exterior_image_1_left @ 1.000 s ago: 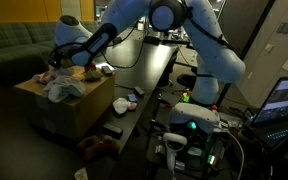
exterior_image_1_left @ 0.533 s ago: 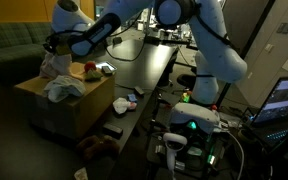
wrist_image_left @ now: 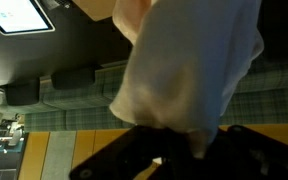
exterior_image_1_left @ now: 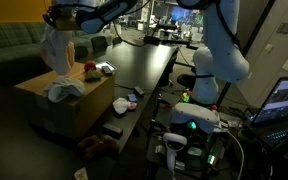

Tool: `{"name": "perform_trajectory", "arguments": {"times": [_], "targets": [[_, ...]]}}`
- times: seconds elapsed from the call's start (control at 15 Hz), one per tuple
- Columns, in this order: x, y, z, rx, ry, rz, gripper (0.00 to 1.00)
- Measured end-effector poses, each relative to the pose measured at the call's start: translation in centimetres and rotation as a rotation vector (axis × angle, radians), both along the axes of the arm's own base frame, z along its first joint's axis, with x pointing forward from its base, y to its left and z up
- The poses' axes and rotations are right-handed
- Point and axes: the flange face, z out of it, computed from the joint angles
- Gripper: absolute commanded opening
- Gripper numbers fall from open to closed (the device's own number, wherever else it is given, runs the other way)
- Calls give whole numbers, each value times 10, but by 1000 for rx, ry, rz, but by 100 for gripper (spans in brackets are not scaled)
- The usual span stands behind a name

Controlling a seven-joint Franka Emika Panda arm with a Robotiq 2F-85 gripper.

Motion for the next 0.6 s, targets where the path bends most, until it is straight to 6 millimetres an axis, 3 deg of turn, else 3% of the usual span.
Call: {"name": "perform_trajectory", "arguments": {"times": [0.27, 0.6], "targets": [[-31, -24, 56, -1, -9, -47, 6], [-84, -68, 128, 14, -15, -153, 6]]}}
